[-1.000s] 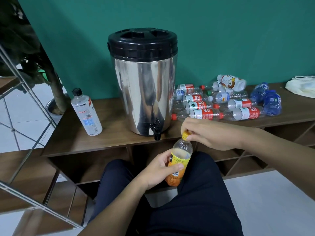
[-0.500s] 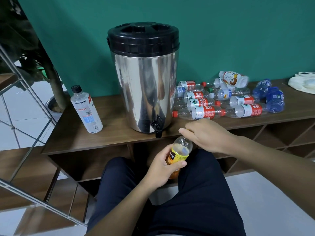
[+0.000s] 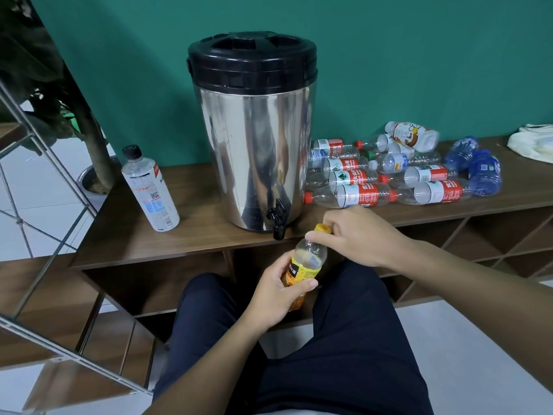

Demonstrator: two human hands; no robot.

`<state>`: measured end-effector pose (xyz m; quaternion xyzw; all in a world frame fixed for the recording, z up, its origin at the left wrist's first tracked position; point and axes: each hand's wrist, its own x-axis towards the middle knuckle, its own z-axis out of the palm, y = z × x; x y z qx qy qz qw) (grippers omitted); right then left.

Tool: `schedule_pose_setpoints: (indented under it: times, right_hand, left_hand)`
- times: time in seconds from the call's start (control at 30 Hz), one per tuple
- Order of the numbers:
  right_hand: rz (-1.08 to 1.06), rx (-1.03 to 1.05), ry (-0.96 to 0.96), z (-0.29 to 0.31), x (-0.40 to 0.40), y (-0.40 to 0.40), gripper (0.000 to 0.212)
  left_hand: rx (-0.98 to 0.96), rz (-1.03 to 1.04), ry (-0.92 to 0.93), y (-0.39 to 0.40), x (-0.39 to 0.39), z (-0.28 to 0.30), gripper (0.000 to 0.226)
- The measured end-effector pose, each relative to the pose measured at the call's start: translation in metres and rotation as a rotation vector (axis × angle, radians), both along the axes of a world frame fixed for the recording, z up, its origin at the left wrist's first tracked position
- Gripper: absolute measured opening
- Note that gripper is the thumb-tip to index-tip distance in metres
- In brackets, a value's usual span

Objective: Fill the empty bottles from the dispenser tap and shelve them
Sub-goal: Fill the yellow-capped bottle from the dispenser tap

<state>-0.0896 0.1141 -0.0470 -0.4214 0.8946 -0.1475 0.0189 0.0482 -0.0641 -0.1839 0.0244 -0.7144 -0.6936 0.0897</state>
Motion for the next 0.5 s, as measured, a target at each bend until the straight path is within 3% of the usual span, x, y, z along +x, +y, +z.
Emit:
schedule_pose_setpoints:
  times: [0.13, 0.33, 0.5]
  right_hand:
    - [-0.033, 0.004, 0.057, -0.002, 0.003, -0.004, 0.064]
    - [0.111, -0.086, -0.064, -0.006, -0.001, -0.005, 0.017]
    - [0.080, -0.167, -0.156, -0.016, -0.003, -0.009, 0.026]
  left_hand:
    - [-0.030, 0.007, -0.013, -0.002, -0.001, -0.002, 0.057]
    - [-0.080, 0.016, -0.025, -0.007, 0.000, -0.007, 0.057]
    - [-0.153, 0.022, -0.080, -0.014, 0.000, -0.015, 0.054]
